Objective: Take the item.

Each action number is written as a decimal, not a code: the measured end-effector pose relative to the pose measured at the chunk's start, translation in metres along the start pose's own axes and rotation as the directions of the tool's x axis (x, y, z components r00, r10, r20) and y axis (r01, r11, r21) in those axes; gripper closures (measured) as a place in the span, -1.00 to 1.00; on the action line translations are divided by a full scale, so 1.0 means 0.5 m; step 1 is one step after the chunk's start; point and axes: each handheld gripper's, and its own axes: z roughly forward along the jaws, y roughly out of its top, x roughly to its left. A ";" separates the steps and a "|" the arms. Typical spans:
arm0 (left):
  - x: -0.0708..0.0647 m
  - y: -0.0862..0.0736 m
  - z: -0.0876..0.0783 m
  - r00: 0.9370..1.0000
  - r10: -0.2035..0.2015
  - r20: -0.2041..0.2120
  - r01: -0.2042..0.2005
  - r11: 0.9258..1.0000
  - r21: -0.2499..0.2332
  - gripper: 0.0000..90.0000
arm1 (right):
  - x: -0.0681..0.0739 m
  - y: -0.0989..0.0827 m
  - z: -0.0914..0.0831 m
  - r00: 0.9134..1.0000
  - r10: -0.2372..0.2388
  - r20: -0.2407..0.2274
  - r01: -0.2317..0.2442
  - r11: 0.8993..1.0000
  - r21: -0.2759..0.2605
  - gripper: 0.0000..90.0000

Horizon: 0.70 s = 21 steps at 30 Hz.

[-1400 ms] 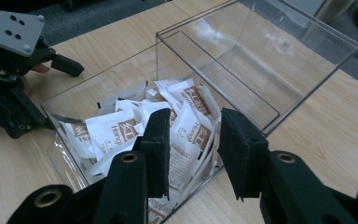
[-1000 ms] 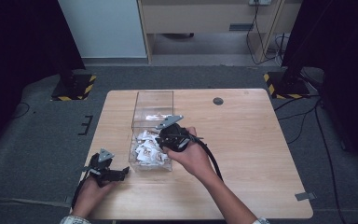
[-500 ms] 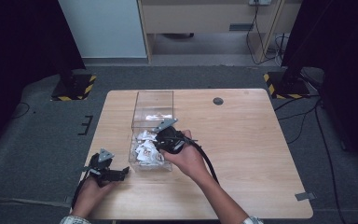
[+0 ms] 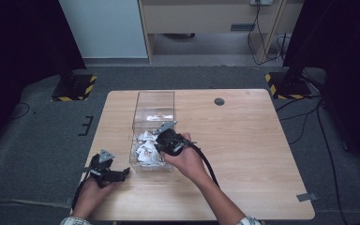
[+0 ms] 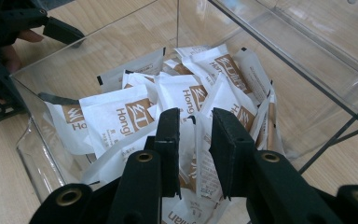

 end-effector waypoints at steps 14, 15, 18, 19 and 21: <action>0.000 0.000 0.000 1.000 0.000 0.000 0.000 1.000 0.000 -1.00 | 0.000 -0.013 0.009 1.000 0.001 -0.006 -0.001 1.000 0.014 0.86; 0.000 0.000 0.000 1.000 0.000 0.000 0.000 1.000 0.000 -1.00 | 0.000 -0.012 0.010 1.000 -0.001 -0.007 0.001 1.000 0.015 0.88; 0.000 0.000 0.000 1.000 0.000 0.000 0.000 1.000 0.000 -1.00 | 0.002 -0.013 0.011 1.000 -0.003 -0.008 0.003 1.000 0.017 0.90; 0.000 0.000 0.000 1.000 0.000 0.000 0.000 1.000 0.000 -1.00 | 0.003 -0.013 0.012 1.000 -0.002 -0.008 0.002 1.000 0.017 0.90; 0.000 0.000 0.000 1.000 0.000 0.000 0.000 1.000 0.000 -1.00 | 0.003 -0.014 0.013 1.000 0.006 -0.006 -0.006 1.000 0.029 0.87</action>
